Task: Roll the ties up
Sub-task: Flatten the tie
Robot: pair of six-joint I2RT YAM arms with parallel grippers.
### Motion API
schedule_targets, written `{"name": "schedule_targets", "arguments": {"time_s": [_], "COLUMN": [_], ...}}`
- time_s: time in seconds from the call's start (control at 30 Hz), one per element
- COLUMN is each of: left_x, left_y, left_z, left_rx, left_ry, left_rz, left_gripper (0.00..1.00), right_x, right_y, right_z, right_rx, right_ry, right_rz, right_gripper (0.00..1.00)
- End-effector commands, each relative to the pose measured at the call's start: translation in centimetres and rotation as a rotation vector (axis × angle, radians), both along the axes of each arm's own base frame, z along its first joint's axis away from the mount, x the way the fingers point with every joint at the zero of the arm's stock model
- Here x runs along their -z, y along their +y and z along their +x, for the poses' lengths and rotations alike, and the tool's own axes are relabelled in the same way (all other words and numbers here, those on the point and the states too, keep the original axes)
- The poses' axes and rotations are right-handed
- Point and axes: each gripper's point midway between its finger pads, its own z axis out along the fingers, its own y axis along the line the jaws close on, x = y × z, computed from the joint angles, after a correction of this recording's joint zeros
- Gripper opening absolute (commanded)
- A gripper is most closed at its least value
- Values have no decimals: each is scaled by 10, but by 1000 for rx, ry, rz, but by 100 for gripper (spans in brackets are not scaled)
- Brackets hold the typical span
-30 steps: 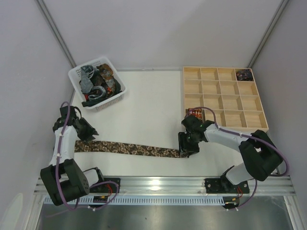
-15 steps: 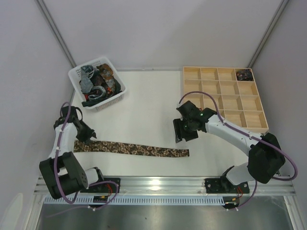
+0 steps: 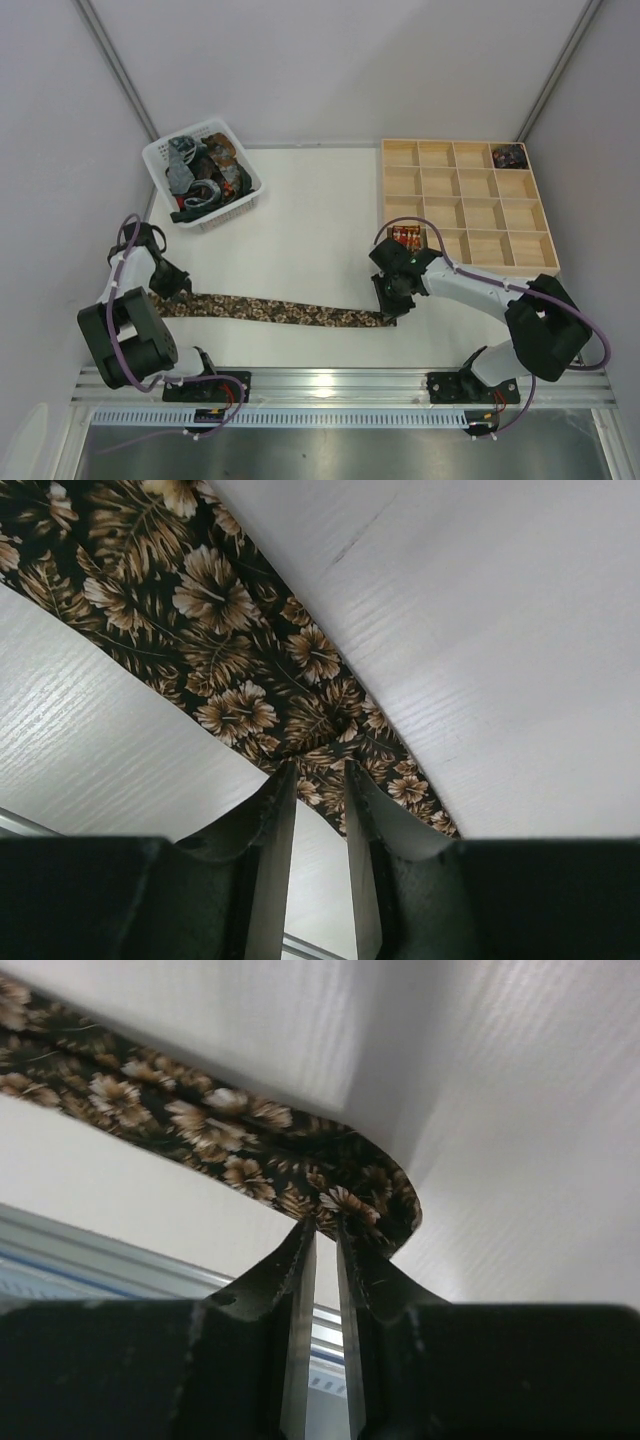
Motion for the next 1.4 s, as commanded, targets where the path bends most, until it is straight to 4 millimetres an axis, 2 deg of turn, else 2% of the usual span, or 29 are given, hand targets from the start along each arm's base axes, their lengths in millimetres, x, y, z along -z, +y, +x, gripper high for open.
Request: {"name": "schedule_targets", "arguments": {"time_s": [0.0, 0.07, 0.13, 0.17, 0.27, 0.3, 0.37, 0.43, 0.47, 0.5, 0.57, 0.6, 0.63, 0.67, 0.73, 0.87, 0.97, 1.0, 1.03, 1.07, 1.1, 1.13, 1.17, 1.2, 1.37], "left_x": [-6, -5, -5, -6, -10, -12, -17, -22, -24, -30, -35, -39, -43, -46, -52, -51, -50, -50, -51, -52, -55, -56, -56, -57, -55], "left_y": [10, 10, 10, 10, 10, 9, 10, 9, 10, 6, 5, 3, 0, -1, -3, -3, -6, -7, -8, -10, -12, -13, -13, -15, -19], "left_z": [9, 8, 7, 7, 10, 11, 13, 16, 17, 22, 25, 26, 31, 33, 36, 36, 37, 38, 38, 39, 40, 40, 39, 38, 33], "left_rx": [-28, -28, -29, -31, -27, -25, -22, -5, 3, 19, 28, 38, 58, 69, 84, 64, 57, 57, 51, 52, 56, 54, 54, 58, 58], "left_ry": [-18, -14, -11, -12, -31, -39, -57, -87, -97, -142, -179, -211, -248, -266, -301, -301, -299, -299, -300, -308, -323, -326, -326, -326, -326], "left_rz": [28, 28, 32, 32, 31, 30, 37, 38, 45, 33, 37, 38, 33, 31, 33, 25, 1, -5, -12, -22, -27, -30, -30, -37, -45], "left_gripper": [31, 31, 31, 31, 30, 30, 29, 29, 29, 30, 32, 34, 35, 38, 41, 46, 47, 47, 47, 47, 47, 47, 47, 47, 47], "right_x": [11, 17, 29, 36, 46, 44, 28, -6, -17, -37, -59, -67, -78, -82, -88, -68, -62, -48, -43, -39, -45, -34, -32, -36, -16], "right_y": [-13, -16, -19, -26, -26, -23, -11, 8, 18, 36, 59, 75, 89, 105, 129, 173, 198, 201, 206, 207, 216, 218, 219, 226, 234], "right_z": [21, 28, 26, 27, 24, 23, 29, 42, 41, 46, 49, 41, 38, 38, 30, 22, 11, 12, 12, 13, 18, 22, 24, 27, 28], "right_rx": [69, 86, 83, 95, 75, 54, 19, -46, -117, -157, -240, -329, -384, -426, -522, -715, -901, -927, -957, -996, -1013, -1022, -1030, -1048, -1071], "right_ry": [-83, -96, -78, -88, -64, -71, -114, -209, -246, -292, -352, -367, -384, -405, -415, -489, -537, -528, -531, -520, -539, -533, -537, -554, -497], "right_rz": [-48, -50, -69, -108, -117, -109, -87, -47, -34, 19, 96, 142, 198, 239, 295, 291, 283, 241, 221, 200, 202, 168, 157, 159, 162], "right_gripper": [20, 19, 18, 17, 18, 19, 22, 29, 33, 48, 59, 70, 75, 80, 98, 100, 100, 100, 100, 100, 100, 100, 100, 100, 100]}}
